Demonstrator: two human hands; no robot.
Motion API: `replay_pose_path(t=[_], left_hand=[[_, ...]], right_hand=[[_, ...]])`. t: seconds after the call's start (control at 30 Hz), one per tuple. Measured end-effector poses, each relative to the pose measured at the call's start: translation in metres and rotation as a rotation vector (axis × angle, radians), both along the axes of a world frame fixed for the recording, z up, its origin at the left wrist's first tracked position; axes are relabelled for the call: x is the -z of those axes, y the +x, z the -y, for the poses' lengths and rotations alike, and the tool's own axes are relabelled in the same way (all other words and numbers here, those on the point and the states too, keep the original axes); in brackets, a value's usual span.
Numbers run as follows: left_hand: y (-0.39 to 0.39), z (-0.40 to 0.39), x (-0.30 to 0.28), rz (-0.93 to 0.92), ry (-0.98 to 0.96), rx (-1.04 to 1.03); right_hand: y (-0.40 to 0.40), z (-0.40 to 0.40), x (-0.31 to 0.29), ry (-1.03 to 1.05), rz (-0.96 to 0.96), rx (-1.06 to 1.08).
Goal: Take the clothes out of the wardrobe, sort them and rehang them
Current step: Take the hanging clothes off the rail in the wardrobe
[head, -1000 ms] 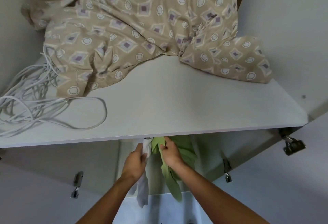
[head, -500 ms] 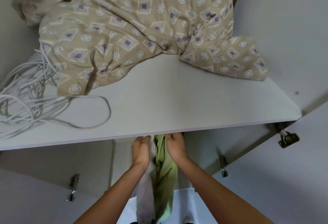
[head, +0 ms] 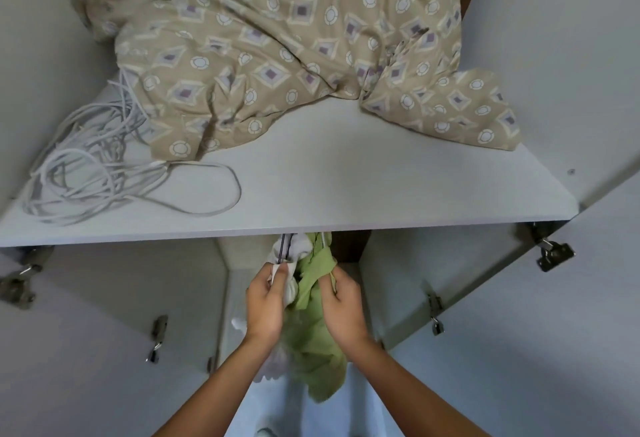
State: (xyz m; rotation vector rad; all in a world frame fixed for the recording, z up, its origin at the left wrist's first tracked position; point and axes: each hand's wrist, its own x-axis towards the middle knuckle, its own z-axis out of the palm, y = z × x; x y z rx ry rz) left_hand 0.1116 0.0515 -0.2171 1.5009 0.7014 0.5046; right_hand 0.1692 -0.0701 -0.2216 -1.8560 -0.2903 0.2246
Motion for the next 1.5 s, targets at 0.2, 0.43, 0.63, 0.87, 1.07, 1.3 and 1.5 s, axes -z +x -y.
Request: replay_pose_path(t=[0.2,0.43,0.63,0.87,1.07,1.3,1.5], left_hand=[[-0.074,0.024,0.014,-0.04,-0.051,-0.132],[-0.179,0.08,0.028,-0.175,-0.033,-0.393],[-0.288,0.149,0.036,-0.204,-0.031,-0.597],[-0.407,0.228,0.029,-0.171,-0.111,-0.82],[-0.525,0.282,0.045,-0.15,-0.133,-0.997],[-0.669,0.336,0.044,-0.154,-0.114,-1.168],[-0.765,0.36,0.043,-0.159,-0.073,-1.324]], right_hand=[[-0.042,0.012,0.016,0.002,-0.08,-0.211],[-0.118,0.031,0.032,0.018,-0.12,-0.483],[-0.225,0.069,0.052,-0.038,-0.193,-0.717],[-0.342,0.113,0.058,-0.091,-0.202,-0.945],[-0.455,0.144,0.061,-0.121,-0.184,-1.085],[-0.604,0.168,0.048,-0.13,-0.205,-1.294],[-0.707,0.168,0.037,-0.15,-0.175,-1.443]])
